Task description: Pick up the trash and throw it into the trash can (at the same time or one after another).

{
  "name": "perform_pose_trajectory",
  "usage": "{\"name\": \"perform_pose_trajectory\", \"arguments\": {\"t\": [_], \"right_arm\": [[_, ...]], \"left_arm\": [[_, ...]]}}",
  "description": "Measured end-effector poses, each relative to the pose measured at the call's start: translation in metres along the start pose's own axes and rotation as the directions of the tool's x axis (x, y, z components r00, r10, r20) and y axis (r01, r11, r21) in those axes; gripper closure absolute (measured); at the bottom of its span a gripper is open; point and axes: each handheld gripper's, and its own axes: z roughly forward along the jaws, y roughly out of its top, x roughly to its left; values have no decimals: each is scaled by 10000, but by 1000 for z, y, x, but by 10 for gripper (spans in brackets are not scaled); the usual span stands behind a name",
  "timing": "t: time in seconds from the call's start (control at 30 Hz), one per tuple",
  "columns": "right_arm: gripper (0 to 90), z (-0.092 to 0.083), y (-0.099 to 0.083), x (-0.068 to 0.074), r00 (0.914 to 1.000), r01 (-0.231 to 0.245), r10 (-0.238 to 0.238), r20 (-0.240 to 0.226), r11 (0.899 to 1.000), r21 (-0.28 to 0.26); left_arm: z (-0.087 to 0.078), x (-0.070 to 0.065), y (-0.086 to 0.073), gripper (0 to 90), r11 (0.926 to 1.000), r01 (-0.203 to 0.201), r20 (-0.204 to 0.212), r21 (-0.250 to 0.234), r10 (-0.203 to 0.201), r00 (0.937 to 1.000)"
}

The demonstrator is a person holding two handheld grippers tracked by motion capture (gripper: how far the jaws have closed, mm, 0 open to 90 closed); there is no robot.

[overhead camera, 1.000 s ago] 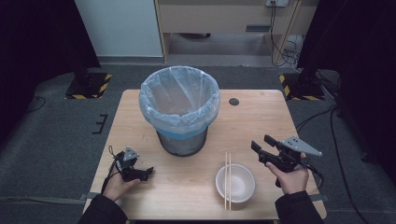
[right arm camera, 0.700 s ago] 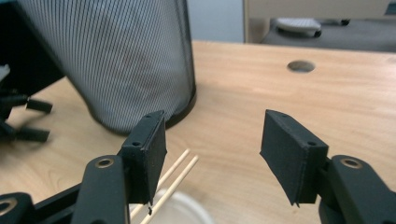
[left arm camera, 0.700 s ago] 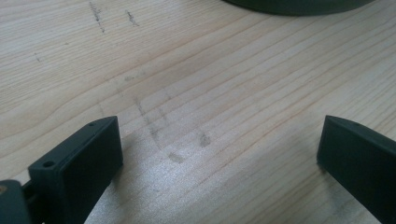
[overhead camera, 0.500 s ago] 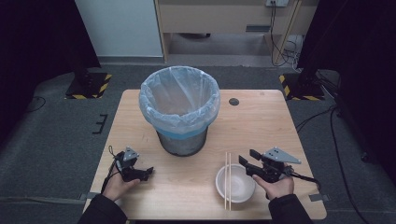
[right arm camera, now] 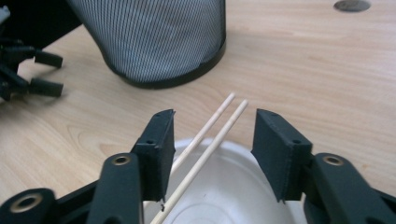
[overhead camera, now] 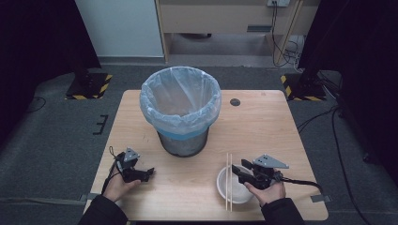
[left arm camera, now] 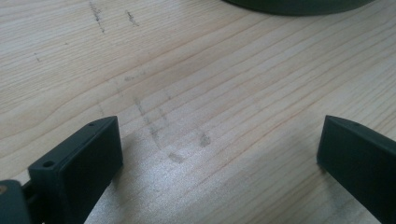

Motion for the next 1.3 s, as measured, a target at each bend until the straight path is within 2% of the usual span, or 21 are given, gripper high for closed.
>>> {"name": "perform_pose_trajectory", "arguments": {"t": [0.17, 0.63, 0.83, 1.17, 1.3], "right_arm": [[581, 4, -4, 3, 9999, -53, 59, -130, 9990, 438], [650, 19, -13, 5, 9997, 258, -256, -32, 9904, 1357], [665, 21, -14, 5, 9997, 236, -229, -65, 9880, 1529], [751, 20, -12, 3, 9995, 303, -300, -44, 9838, 1769], [741, 20, -12, 3, 9993, 362, -370, 7, 9822, 1843]], "left_arm": [[0, 0, 0, 0, 10000, 0, -1, 1, 0, 10000], [0, 0, 0, 0, 10000, -2, 0, 0, 2, 10000], [0, 0, 0, 0, 10000, 1, -1, -3, -1, 10000], [0, 0, 0, 0, 10000, 0, 2, -1, 0, 10000], [0, 0, 0, 0, 10000, -1, 0, -1, 1, 10000]]}}
